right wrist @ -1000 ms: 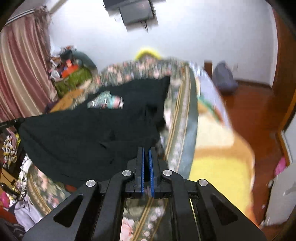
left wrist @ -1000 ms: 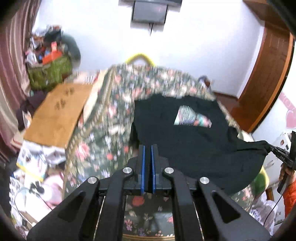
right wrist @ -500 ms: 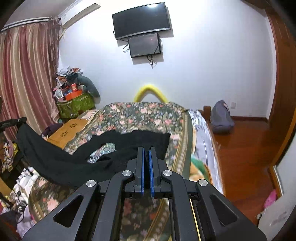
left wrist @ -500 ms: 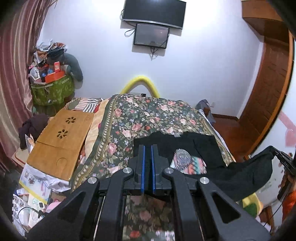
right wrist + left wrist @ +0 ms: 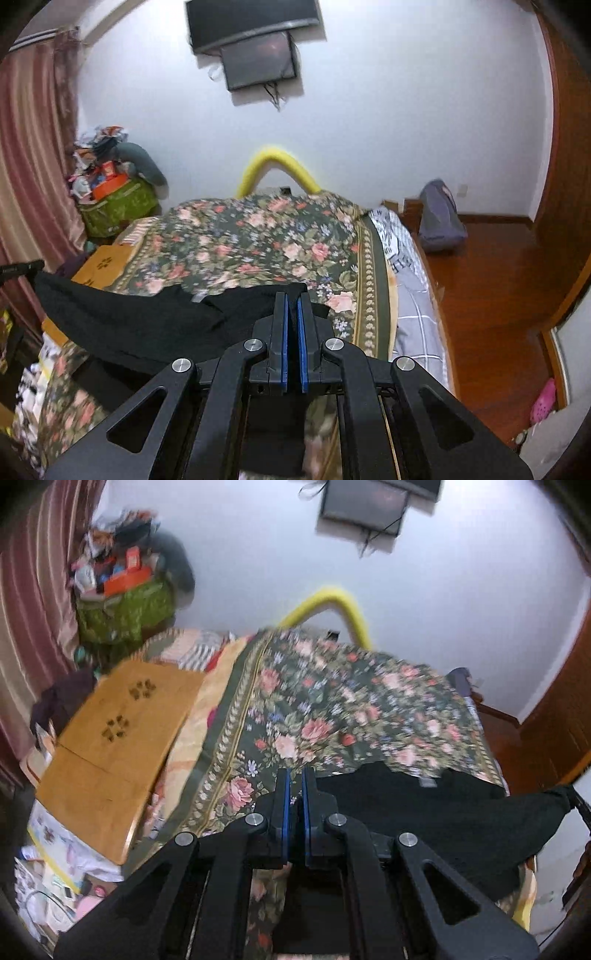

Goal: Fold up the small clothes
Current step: 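Lift the hem with both grippers and fold it toward the collar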

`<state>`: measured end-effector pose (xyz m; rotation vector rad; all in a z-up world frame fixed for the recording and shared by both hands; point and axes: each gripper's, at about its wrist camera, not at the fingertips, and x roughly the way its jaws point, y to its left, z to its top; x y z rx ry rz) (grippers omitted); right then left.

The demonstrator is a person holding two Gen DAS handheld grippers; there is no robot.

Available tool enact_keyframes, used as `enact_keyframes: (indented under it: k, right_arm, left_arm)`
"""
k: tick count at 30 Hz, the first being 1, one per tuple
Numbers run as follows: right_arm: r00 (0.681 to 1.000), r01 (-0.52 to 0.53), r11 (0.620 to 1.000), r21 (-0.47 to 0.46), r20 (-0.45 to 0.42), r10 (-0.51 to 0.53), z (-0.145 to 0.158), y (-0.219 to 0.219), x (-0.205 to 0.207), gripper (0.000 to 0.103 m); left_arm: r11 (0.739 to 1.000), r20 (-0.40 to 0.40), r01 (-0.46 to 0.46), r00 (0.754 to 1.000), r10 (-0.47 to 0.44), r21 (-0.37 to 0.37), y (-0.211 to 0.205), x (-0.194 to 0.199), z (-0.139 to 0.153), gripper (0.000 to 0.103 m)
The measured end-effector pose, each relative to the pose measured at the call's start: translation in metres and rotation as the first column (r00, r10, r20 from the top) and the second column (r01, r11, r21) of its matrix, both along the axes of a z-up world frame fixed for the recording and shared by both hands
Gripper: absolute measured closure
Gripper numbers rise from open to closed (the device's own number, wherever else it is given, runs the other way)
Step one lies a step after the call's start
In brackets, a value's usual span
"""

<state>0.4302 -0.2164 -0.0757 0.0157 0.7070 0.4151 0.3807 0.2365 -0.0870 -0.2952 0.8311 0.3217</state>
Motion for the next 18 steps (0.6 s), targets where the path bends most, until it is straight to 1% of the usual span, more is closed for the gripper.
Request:
enact_keyframes:
  k: [2, 3, 6, 9, 11, 13, 14, 15, 16, 17, 18]
  right_arm:
    - [0.999, 0.011, 1.000, -0.010, -0.030, -0.011, -0.014, 0.004, 0.020, 0.099]
    - [0.999, 0.016, 1.000, -0.021, -0.049, -0.017, -0.025, 0.008, 0.032, 0.099]
    - [0.996, 0.020, 0.998, -0.058, -0.088, -0.025, -0.046, 0.018, 0.058, 0.099]
    - [0.993, 0.033, 0.997, -0.072, -0.113, -0.041, -0.062, 0.023, 0.079, 0.099]
    - [0.992, 0.038, 0.996, -0.082, -0.119, -0.047, -0.069, 0.025, 0.087, 0.099]
    - [0.990, 0.043, 0.996, -0.072, -0.128, -0.052, -0.073, 0.024, 0.089, 0.099]
    - [0.990, 0.046, 0.997, -0.064, -0.129, -0.054, -0.074, 0.023, 0.088, 0.098]
    - [0.991, 0.040, 0.997, -0.058, -0.126, -0.047, -0.073, 0.021, 0.083, 0.097]
    - [0.992, 0.037, 0.998, -0.053, -0.120, -0.043, -0.072, 0.019, 0.080, 0.095]
    - [0.993, 0.038, 0.998, -0.047, -0.111, -0.043, -0.068, 0.014, 0.070, 0.093]
    - [0.993, 0.037, 0.998, -0.040, -0.114, -0.042, -0.069, 0.012, 0.070, 0.085]
  left_arm:
    - [1.000, -0.044, -0.015, 0.999, 0.015, -0.003, 0.011, 0.028, -0.027, 0.098]
    - [1.000, -0.062, -0.020, 0.998, 0.021, 0.010, 0.014, 0.041, -0.040, 0.098]
    - [0.999, -0.112, -0.028, 0.993, 0.030, 0.019, 0.023, 0.072, -0.074, 0.098]
    - [0.999, -0.154, -0.041, 0.987, 0.042, 0.008, 0.030, 0.101, -0.101, 0.098]
    - [1.000, -0.191, -0.022, 0.981, 0.022, 0.003, 0.030, 0.116, -0.115, 0.098]
    - [0.998, -0.217, -0.017, 0.976, 0.028, 0.053, 0.026, 0.118, -0.121, 0.095]
    - [0.996, -0.230, -0.004, 0.973, 0.024, 0.086, 0.022, 0.118, -0.123, 0.088]
    - [0.995, -0.233, 0.015, 0.972, 0.008, 0.097, 0.020, 0.115, -0.123, 0.081]
    - [0.995, -0.232, 0.034, 0.973, -0.011, 0.099, 0.017, 0.110, -0.122, 0.060]
    - [0.994, -0.214, 0.056, 0.976, -0.035, 0.094, 0.012, 0.101, -0.120, 0.045]
    - [0.993, -0.197, 0.070, 0.979, -0.051, 0.092, 0.010, 0.093, -0.118, 0.041]
